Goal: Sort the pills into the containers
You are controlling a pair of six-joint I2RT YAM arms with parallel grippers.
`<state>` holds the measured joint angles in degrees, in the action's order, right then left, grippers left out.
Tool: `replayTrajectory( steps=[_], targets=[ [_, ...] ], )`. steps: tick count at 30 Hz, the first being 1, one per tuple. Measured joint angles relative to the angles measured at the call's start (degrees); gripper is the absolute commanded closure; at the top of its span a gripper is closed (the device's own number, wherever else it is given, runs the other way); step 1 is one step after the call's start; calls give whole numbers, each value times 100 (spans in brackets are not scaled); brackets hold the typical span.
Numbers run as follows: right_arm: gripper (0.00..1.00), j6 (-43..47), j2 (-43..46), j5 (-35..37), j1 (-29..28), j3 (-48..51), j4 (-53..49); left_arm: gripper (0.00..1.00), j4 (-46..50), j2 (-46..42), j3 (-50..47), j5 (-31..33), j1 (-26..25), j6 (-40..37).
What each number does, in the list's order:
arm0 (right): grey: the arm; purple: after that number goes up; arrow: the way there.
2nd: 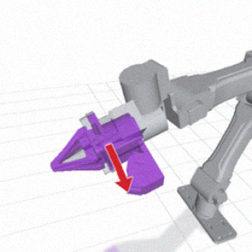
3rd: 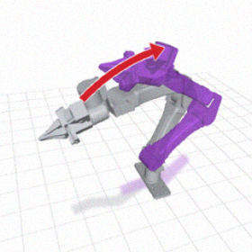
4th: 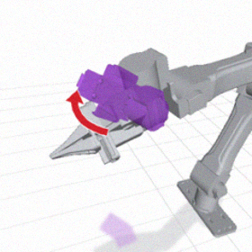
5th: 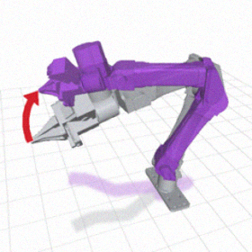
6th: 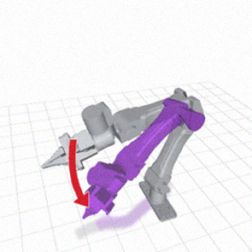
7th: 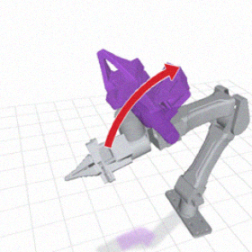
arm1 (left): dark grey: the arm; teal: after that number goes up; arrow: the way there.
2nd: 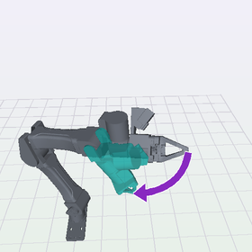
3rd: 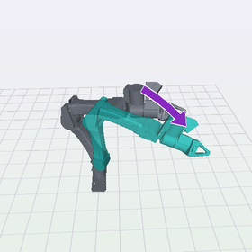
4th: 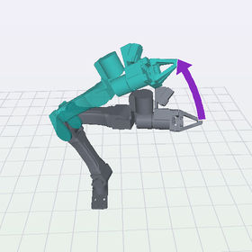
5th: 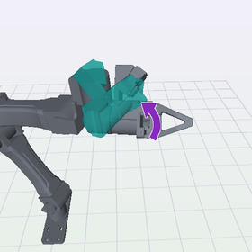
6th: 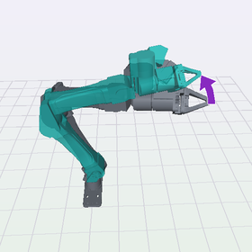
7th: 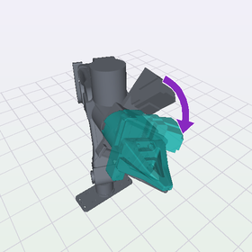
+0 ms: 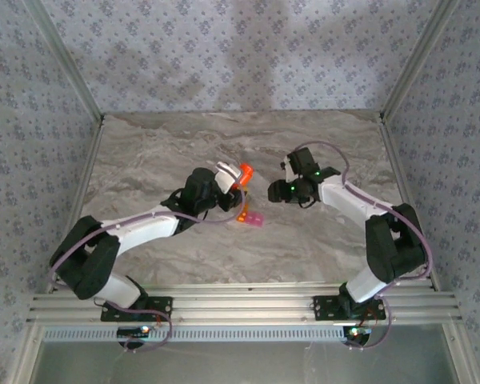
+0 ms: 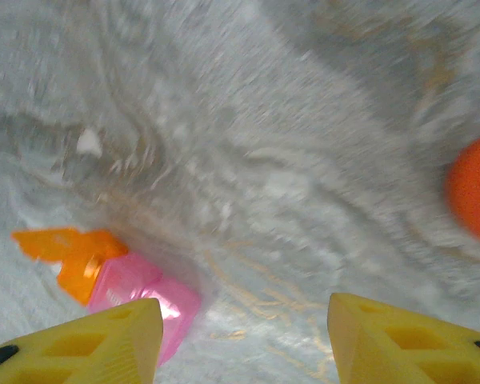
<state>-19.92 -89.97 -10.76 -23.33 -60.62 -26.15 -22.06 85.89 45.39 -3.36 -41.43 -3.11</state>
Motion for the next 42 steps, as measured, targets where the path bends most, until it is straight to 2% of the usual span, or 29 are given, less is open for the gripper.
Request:
replayTrajectory(
  steps=[7,11,19,28,42],
  targets=[
    [28,-15,-42,660,533,-328,-297,100,-1202,874,428,-11,17,195],
    [26,24,-223,949,737,-570,-409,100,-2105,1384,638,-20,-22,271],
    [23,76,-789,1154,874,-1080,-581,100,-4518,2586,691,-66,-369,146],
    [23,203,-1106,1152,876,-1213,-693,100,-5318,2868,688,-223,-485,11],
    [30,293,-1668,1145,920,-1279,-710,100,-5501,3154,688,-282,-708,-286]
  ],
)
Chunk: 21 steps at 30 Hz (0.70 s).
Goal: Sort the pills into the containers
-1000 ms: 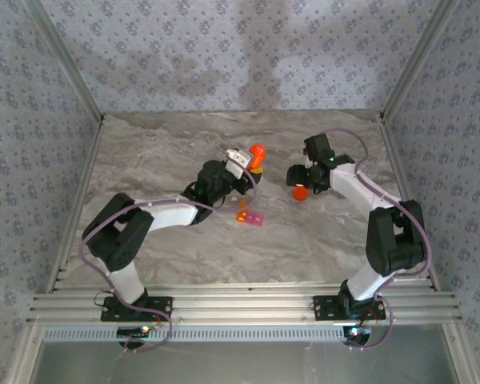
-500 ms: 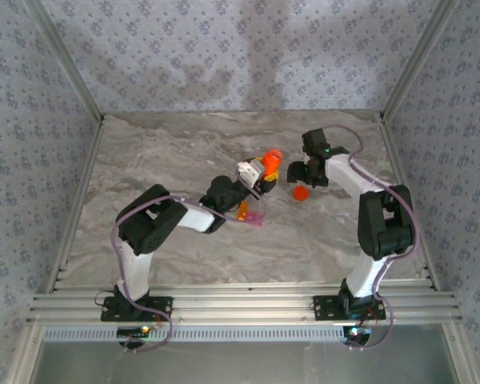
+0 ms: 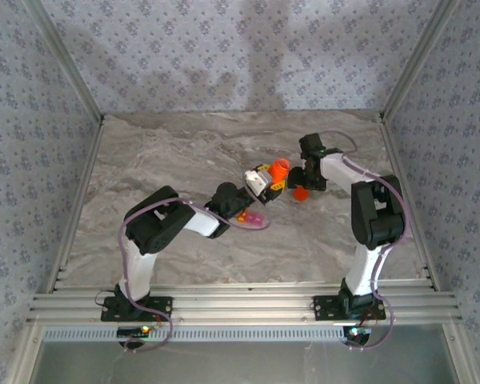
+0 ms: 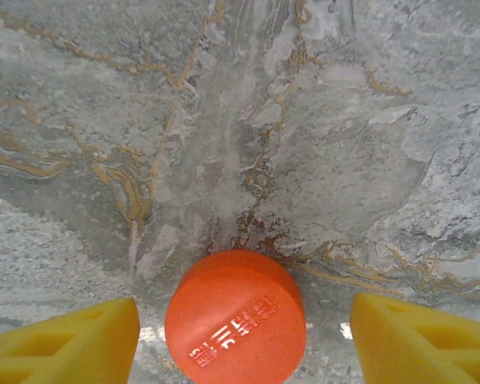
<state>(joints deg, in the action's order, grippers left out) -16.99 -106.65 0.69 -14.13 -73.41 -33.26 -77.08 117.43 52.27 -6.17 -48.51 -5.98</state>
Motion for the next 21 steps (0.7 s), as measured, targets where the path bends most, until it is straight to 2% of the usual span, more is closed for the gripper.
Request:
replayTrajectory(
  steps=[21],
  targets=[
    [41,144,-391,22,-238,-4,-2,100,-11,0,-229,111,2,46]
  ],
)
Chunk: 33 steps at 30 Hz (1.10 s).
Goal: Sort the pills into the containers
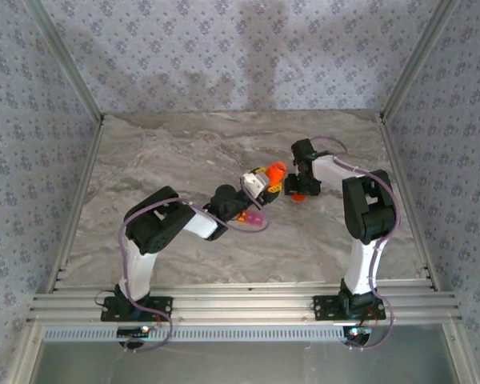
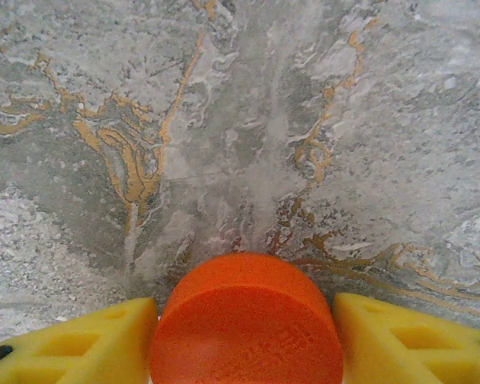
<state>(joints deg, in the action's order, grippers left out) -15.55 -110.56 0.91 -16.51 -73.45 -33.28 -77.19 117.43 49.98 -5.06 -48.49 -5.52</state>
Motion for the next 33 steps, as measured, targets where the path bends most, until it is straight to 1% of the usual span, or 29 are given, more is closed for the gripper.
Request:
replayTrajectory(
  steps=[5,10,14,20,24,28,33],
  targets=[
    [45,2,-11,20,-4,-11,-13,100,0,0,-42,-2,0,2],
    [56,31,-37,48,-46,-85,-92,100,-2,0,-52,-4,11,22],
    [61,42,-37,48,-66,-94,-96,100,-2,0,-52,-22,48,68],
    [62,39,225,-37,-90,-94,-238,100,-2,0,-59,-31,98,107],
    [61,15,791,-181,-76,-168,-413,100,-2,0,-144,-98,103,66],
    [61,-26,1320,-402,-17,-468,-577,100,-7,-2,-299,-195,114,-87],
    [61,-68,1762,-822,127,-804,-782,100,-4,-13,-501,-337,162,-157]
  ],
)
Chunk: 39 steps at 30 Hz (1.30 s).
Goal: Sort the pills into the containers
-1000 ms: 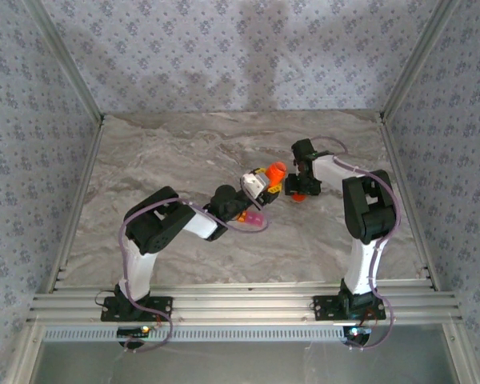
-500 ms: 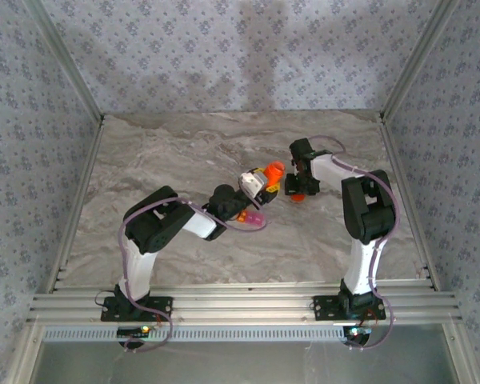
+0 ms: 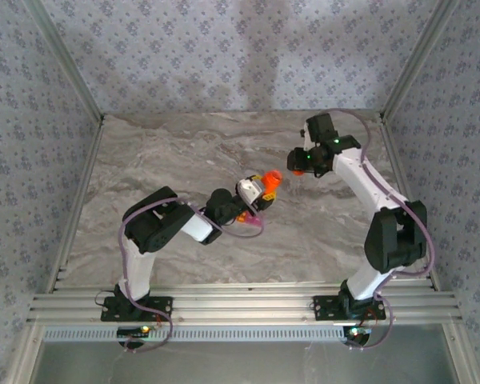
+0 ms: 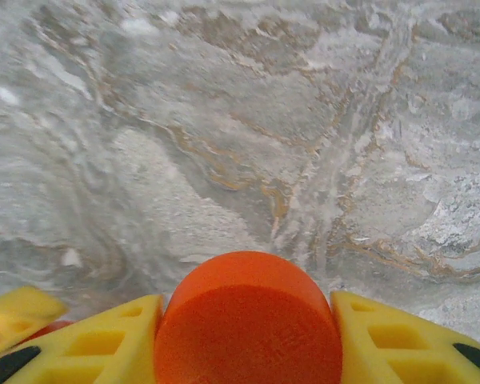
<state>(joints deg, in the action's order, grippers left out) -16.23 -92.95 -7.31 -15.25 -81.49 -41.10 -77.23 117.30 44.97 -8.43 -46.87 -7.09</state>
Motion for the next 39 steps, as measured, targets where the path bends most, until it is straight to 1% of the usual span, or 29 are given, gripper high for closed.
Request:
replayTrajectory(
  steps=[5,11,17,26,39],
  targets=[
    [61,-26,109,-568,146,-273,-293,100,0,-63,-48,-164,76,4],
    [61,44,109,-1172,166,-354,-656,100,15,-129,-50,-361,92,4],
    [61,153,109,-1606,168,-356,-804,100,70,-181,-50,-501,92,4],
    [61,280,109,-2065,144,-356,-807,100,254,-181,-50,-599,92,2],
    [61,439,109,-2267,-66,-273,-844,100,332,-181,-42,-643,92,4]
  ],
)
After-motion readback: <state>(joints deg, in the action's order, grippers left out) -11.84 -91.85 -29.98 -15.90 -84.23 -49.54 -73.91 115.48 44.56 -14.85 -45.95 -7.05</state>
